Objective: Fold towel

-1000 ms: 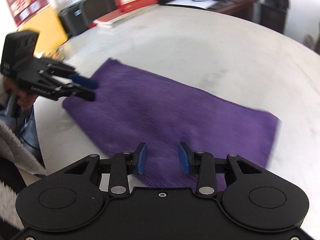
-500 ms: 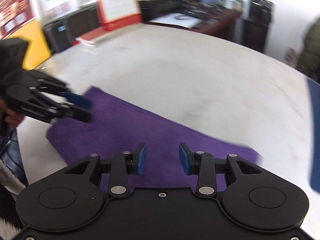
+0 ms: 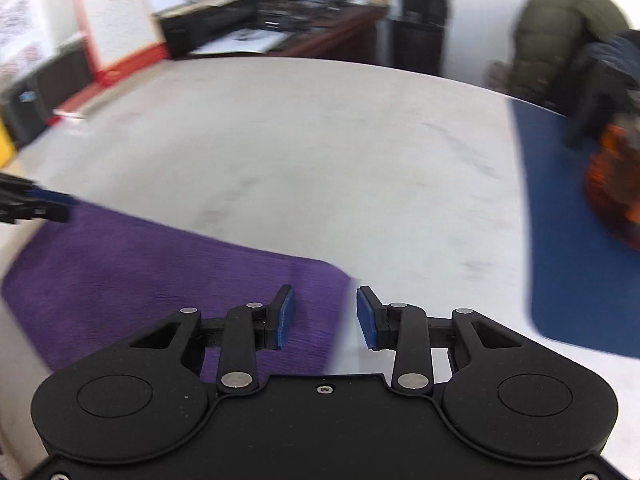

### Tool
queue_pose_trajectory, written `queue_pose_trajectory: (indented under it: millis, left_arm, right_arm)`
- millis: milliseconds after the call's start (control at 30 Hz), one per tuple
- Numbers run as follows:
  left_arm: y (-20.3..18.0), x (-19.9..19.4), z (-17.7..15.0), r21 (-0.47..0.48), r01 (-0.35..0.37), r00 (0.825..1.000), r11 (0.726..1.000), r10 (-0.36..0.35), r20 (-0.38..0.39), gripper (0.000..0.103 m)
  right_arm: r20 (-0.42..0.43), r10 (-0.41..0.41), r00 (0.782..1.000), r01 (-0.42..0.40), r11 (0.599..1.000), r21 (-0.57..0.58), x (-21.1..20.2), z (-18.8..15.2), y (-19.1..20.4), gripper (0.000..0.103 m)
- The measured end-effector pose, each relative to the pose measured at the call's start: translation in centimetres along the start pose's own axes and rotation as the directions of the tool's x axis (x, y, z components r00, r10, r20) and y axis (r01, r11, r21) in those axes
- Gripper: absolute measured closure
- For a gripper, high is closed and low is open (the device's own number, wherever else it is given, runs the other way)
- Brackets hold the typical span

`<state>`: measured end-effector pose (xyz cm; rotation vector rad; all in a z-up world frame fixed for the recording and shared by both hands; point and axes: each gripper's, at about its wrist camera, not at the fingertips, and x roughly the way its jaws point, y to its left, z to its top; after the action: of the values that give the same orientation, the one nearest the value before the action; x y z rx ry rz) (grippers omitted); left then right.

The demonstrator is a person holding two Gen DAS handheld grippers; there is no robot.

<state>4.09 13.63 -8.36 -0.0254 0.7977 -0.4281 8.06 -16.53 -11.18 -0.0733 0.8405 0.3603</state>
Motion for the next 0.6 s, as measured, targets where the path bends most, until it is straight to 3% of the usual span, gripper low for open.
queue_pose_trajectory:
  millis: [67, 133, 267, 367, 467, 600]
  left_arm:
    - [-1.0, -0.5, 0.3, 0.015, 0.022, 1.000, 1.000, -0.022, 0.013, 0.072]
    - [-2.5, -0.4, 0.2, 0.044, 0.066, 0.998, 0.997, -0.066, -0.004, 0.072]
    - [-4.7, 0.2, -1.4, 0.109, 0.112, 0.991, 0.988, -0.103, -0.087, 0.072]
    - [-5.2, -0.3, -3.8, 0.132, 0.099, 0.989, 0.986, -0.084, -0.120, 0.072]
    - [-3.5, -1.8, -5.1, 0.053, 0.061, 0.994, 0.997, -0.056, -0.095, 0.072]
    - [-2.8, -3.8, -5.3, 0.011, -0.032, 0.996, 0.999, 0.032, -0.088, 0.072]
  right_arm:
    - [0.038, 0.027, 0.999, -0.027, 1.000, 0.013, -0.5, 0.3, 0.7, 0.070]
    - [0.065, 0.104, 0.993, -0.102, 0.994, -0.035, -0.4, 0.8, 3.2, 0.068]
    - [0.020, 0.223, 0.975, -0.217, 0.962, -0.164, 1.1, 1.0, 7.7, 0.068]
    - [-0.028, 0.247, 0.969, -0.246, 0.940, -0.236, 1.3, 0.0, 9.1, 0.068]
    - [-0.024, 0.222, 0.975, -0.220, 0.940, -0.260, -0.2, -1.3, 7.8, 0.067]
    - [-0.035, 0.079, 0.996, -0.083, 0.984, -0.156, -2.5, -2.5, 3.9, 0.067]
